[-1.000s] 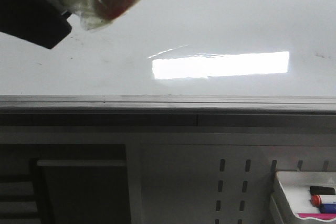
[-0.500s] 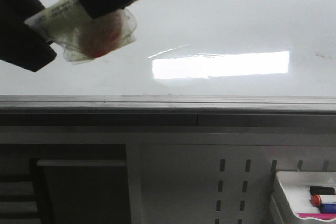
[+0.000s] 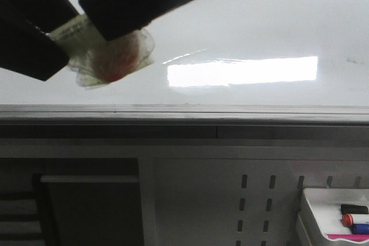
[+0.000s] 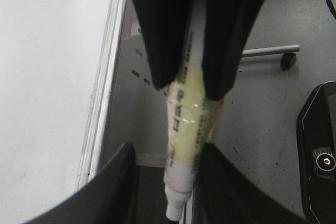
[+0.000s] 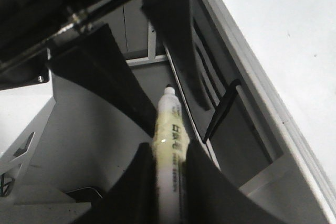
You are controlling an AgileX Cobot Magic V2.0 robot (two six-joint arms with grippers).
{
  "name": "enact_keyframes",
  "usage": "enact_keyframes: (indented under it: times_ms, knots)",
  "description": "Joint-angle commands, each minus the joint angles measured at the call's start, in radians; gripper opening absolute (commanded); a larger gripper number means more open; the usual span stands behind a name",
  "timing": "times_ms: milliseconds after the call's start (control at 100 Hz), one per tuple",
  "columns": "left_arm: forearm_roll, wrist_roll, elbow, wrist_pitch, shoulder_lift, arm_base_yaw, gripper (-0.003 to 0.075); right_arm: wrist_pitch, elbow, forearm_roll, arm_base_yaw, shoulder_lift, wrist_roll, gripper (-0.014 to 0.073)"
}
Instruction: Write number 4 on whiteboard
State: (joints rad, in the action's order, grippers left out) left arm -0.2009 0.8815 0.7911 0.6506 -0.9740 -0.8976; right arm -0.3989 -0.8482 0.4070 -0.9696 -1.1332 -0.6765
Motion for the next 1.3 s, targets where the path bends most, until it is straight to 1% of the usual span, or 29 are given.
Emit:
enact_keyframes:
  times_ms: [0,130,270,360,500,610,670,740,900,950,1010,1130,1290]
  knots:
    - [-0.032,-0.015,0.039,-0.097,0.012,-0.007,0.0385,0.032,-0.027,0.0,0.004,0.01,-0.005,-0.0064]
    - [-0.042,-0.021,0.039,-0.097,0.014,-0.007,0.0387,0.029,-0.021,-0.002,0.033,0.01,-0.005,-0.0064]
    - [-0.042,-0.134,0.035,-0.097,0.019,0.008,0.0387,0.029,0.016,-0.002,0.079,0.016,-0.005,-0.0064]
    - [-0.042,-0.189,0.003,-0.113,0.053,0.04,0.0386,0.029,0.056,-0.002,0.113,0.025,-0.005,-0.0061]
    - [-0.044,-0.309,-0.093,-0.195,0.154,0.102,0.0386,0.067,0.127,0.02,0.161,0.062,-0.005,-0.0061]
    - [-0.044,-0.451,-0.2,-0.293,0.273,0.161,0.0378,0.133,0.17,0.047,0.184,0.095,-0.005,-0.0061]
    - [-0.044,-0.543,-0.258,-0.328,0.351,0.192,0.034,0.177,0.18,0.051,0.19,0.104,-0.005,-0.0061]
    - [-0.044,-0.614,-0.315,-0.335,0.437,0.227,0.0279,0.23,0.18,0.051,0.193,0.101,-0.005,-0.0061]
    - [-0.084,-0.625,-0.402,-0.341,0.586,0.268,0.0097,0.427,0.176,0.061,0.21,0.062,-0.005,-0.0061]
    - [-0.085,-0.625,-0.416,-0.348,0.616,0.27,0.0042,0.453,0.159,0.074,0.228,0.039,-0.005,-0.0061]
    - [-0.091,-0.625,-0.424,-0.351,0.639,0.27,-0.0022,0.452,0.127,0.089,0.254,0.007,-0.005,-0.0061]
    - [-0.095,-0.625,-0.424,-0.351,0.646,0.27,-0.002,0.439,0.056,0.118,0.303,-0.072,-0.005,-0.0061]
    - [-0.114,-0.625,-0.426,-0.351,0.646,0.27,-0.002,0.433,-0.03,0.121,0.313,-0.145,-0.005,-0.0061]
